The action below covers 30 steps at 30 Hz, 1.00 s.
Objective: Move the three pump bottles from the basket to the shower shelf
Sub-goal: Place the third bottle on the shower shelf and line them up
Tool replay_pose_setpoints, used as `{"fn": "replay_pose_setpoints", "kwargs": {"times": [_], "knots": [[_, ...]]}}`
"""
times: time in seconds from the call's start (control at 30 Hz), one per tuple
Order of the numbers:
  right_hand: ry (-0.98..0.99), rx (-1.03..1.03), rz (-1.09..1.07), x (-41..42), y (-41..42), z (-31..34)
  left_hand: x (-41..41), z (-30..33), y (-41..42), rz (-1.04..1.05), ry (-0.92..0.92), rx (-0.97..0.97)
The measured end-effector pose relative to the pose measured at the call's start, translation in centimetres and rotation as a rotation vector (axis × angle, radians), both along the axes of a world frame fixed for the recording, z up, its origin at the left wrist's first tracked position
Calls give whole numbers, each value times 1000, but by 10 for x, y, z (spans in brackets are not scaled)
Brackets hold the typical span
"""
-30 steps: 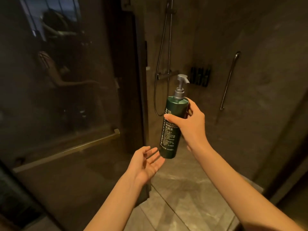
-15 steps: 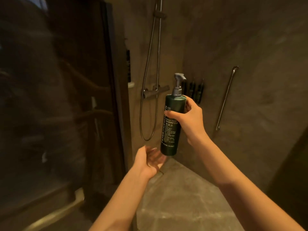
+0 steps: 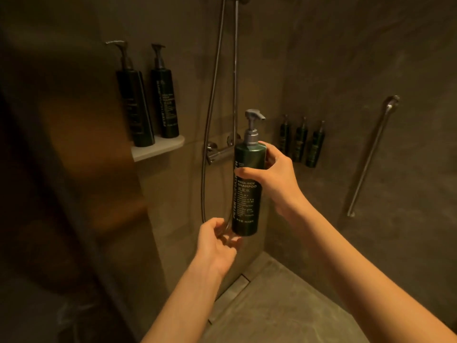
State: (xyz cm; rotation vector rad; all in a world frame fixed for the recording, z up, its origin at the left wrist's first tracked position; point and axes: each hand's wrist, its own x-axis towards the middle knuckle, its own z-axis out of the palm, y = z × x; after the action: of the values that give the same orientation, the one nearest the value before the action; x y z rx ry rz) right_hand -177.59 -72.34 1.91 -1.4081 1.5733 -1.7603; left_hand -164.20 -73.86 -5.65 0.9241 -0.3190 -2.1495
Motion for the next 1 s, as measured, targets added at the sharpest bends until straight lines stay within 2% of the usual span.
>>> {"fn": "replay_pose_setpoints", "kwargs": {"times": [0.33, 0.57, 0.77, 0.83, 0.9, 1.0], "knots": [[0, -69, 447, -48, -159, 64, -52, 46, -105, 472, 136, -83], [-25, -98, 759, -11, -215, 97, -36, 78, -125, 850, 128, -174], [-26, -95, 891, 34, -239, 105, -10, 83, -135, 1060, 106, -273], [-22, -94, 893, 45, -246, 110, -4, 84, -140, 1101, 40, -343], [-11, -100, 887, 56, -255, 118, 2, 85, -148, 1115, -112, -438], [11, -119, 878, 75, -265, 124, 11, 84, -160, 1069, -532, -531]]}}
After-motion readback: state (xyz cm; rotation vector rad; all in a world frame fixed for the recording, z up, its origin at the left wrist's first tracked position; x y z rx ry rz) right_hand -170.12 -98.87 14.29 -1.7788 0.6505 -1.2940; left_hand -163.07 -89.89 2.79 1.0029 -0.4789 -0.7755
